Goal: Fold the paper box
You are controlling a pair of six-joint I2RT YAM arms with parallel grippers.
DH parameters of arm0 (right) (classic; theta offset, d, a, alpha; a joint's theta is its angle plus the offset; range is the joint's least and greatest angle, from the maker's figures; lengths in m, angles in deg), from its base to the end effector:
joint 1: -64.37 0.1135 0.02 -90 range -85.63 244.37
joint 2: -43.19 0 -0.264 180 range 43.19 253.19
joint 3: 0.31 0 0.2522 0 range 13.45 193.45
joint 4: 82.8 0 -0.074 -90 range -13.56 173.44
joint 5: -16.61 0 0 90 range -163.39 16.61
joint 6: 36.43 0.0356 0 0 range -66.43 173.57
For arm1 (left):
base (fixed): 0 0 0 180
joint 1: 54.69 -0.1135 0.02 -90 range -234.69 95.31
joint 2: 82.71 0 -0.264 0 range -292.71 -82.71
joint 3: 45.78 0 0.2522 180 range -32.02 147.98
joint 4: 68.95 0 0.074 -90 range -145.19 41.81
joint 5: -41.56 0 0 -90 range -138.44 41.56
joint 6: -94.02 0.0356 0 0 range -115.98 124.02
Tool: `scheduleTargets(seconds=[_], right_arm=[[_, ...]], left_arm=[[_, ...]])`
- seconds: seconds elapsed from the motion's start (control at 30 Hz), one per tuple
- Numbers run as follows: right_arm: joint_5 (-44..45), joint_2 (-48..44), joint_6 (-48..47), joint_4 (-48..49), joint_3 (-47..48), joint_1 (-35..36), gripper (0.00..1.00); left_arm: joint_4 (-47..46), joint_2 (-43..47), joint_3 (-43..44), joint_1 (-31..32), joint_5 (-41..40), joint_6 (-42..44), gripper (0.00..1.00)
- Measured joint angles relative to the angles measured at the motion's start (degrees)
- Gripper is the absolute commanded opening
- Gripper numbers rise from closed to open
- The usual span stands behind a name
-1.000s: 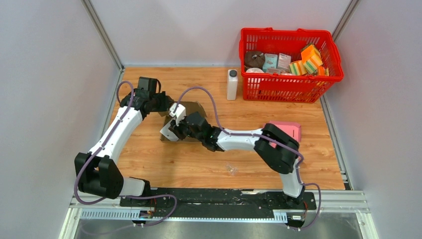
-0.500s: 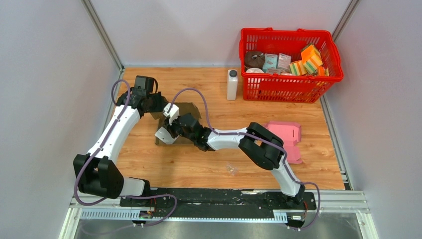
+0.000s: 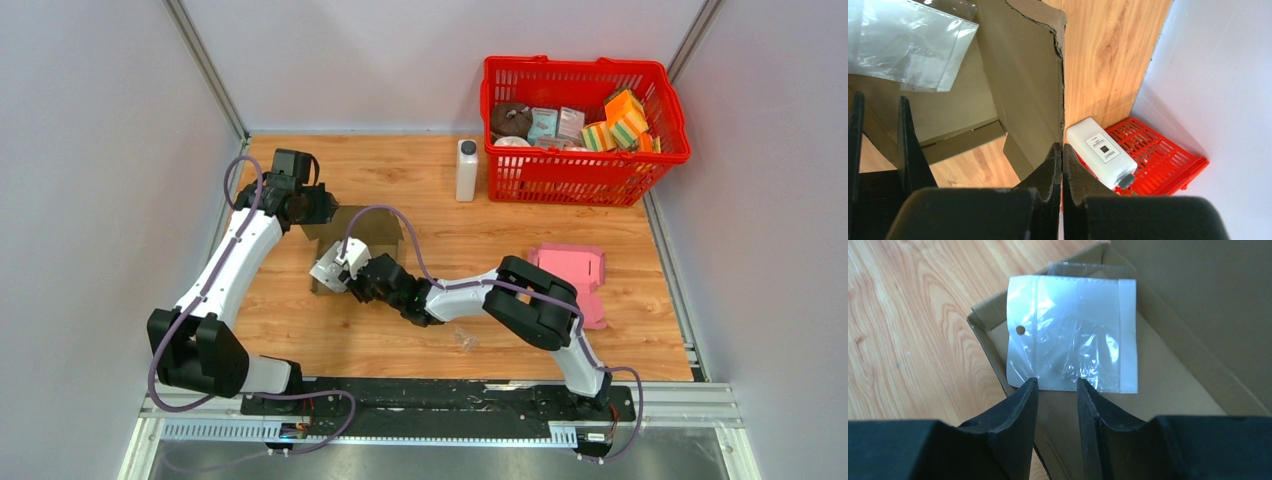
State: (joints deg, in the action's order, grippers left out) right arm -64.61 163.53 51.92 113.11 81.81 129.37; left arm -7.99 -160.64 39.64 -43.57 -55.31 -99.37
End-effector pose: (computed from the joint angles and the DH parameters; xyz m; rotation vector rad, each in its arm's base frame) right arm 0.1962 0.4078 0.1439 -1.0115 1.7255 0.5729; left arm 0.2755 -0.0498 0.3167 -1.9291 1.7820 -0.6436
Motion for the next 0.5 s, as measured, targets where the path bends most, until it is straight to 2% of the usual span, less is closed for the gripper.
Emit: scheduleTargets(seconds=[0.13, 0.23, 0.4, 0.5], right_arm=[[-0.66, 0.17, -0.5, -0.26, 3.43, -0.2, 0.22], [-1.18, 2.19, -1.62, -0.5, 9.81, -0.2, 0.15], [-0.76, 6.47, -2.91, -0.31, 16.9, -0.2, 0.12], [-0.28, 7.67, -3.1, 0.22, 17.75, -0.2, 0.11]], left_arm=[[0.33, -0.83, 0.11, 0.0, 0.31, 0.0, 0.0], [0.61, -1.33, 0.17, 0.0, 0.42, -0.04, 0.0], [0.68, -1.79, 0.94, -0.48, -0.22, -0.02, 0.0], [0.72, -2.38, 0.98, -0.83, -0.83, -0.02, 0.0]])
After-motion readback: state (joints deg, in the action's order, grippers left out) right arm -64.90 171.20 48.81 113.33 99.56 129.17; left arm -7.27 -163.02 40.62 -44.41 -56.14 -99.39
